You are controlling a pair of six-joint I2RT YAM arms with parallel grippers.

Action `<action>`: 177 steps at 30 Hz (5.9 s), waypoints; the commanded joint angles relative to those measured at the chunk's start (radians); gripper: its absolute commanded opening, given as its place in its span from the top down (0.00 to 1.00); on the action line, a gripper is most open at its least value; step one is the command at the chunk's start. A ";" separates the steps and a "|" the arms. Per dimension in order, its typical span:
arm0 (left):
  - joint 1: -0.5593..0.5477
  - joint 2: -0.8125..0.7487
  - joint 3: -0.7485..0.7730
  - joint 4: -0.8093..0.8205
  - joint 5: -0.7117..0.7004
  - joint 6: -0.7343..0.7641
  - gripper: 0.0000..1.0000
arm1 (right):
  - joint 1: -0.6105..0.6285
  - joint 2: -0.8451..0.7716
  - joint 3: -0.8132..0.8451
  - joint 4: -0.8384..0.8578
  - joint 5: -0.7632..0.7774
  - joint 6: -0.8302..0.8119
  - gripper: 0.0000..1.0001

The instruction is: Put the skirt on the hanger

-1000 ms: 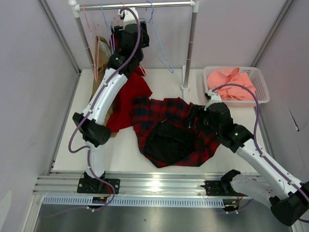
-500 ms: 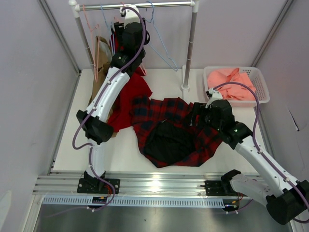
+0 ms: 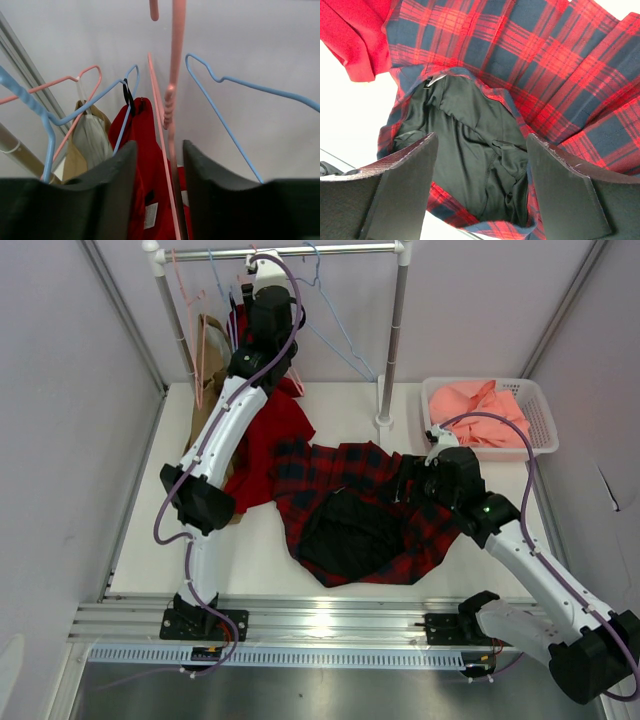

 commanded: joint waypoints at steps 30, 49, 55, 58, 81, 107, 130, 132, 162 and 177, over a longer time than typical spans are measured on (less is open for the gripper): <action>0.002 -0.118 0.040 -0.002 0.007 0.059 1.00 | -0.015 -0.002 -0.001 0.056 -0.048 -0.020 0.26; -0.014 -0.210 0.022 -0.198 0.137 -0.005 1.00 | -0.018 -0.028 0.010 0.036 -0.055 -0.014 0.27; -0.024 -0.250 -0.026 -0.243 0.191 -0.053 1.00 | -0.018 -0.039 0.010 0.032 -0.061 -0.008 0.27; -0.032 -0.260 -0.037 -0.273 0.211 -0.058 1.00 | -0.018 -0.042 0.012 0.029 -0.062 -0.008 0.27; -0.034 -0.389 -0.112 -0.387 0.315 -0.011 1.00 | -0.018 -0.061 0.013 0.012 -0.061 -0.009 0.27; -0.034 -0.875 -0.656 -0.614 0.822 -0.136 1.00 | -0.023 -0.080 0.065 -0.071 -0.102 -0.008 0.27; -0.066 -1.319 -1.403 -0.321 1.301 -0.297 1.00 | 0.092 -0.008 0.056 -0.186 -0.109 0.053 0.29; -0.072 -1.336 -1.455 -0.296 1.313 -0.318 1.00 | 0.157 0.031 0.064 -0.178 -0.027 0.070 0.27; -0.181 -1.363 -1.600 -0.296 0.983 -0.370 1.00 | 0.238 0.410 0.067 -0.106 0.158 0.123 0.65; -0.184 -1.409 -1.649 -0.284 1.047 -0.389 1.00 | 0.333 0.510 0.113 -0.126 0.409 0.173 0.55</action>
